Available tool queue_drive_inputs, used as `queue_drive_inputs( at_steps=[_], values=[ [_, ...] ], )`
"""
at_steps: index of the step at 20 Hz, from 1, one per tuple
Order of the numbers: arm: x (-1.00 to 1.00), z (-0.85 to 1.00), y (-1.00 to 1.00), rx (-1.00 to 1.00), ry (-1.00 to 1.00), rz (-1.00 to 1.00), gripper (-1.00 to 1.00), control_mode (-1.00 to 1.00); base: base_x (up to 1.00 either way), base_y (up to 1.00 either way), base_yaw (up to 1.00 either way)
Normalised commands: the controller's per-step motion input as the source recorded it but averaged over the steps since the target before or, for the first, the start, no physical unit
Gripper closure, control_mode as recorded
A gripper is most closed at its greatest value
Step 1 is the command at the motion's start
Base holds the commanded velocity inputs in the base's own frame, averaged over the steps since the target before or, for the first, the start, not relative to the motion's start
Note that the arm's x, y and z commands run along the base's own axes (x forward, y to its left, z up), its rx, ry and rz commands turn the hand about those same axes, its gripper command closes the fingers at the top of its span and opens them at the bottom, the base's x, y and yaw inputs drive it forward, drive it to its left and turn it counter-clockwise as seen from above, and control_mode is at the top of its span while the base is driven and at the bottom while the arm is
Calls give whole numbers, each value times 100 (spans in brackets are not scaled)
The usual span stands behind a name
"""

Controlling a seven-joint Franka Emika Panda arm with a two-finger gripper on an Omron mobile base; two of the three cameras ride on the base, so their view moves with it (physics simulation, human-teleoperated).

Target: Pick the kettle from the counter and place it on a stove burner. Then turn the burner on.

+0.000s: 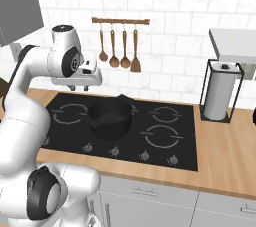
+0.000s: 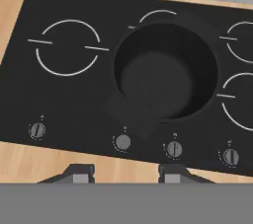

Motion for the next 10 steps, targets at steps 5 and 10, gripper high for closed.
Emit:
queue_drive_inputs(
  at_steps=[5,10],
  values=[
    [-13,0,15,1,0,0,-100,-100,0,0,0],
    [-32,7,69,4,-1,0,-100,-100,0,0,0]
  ],
)
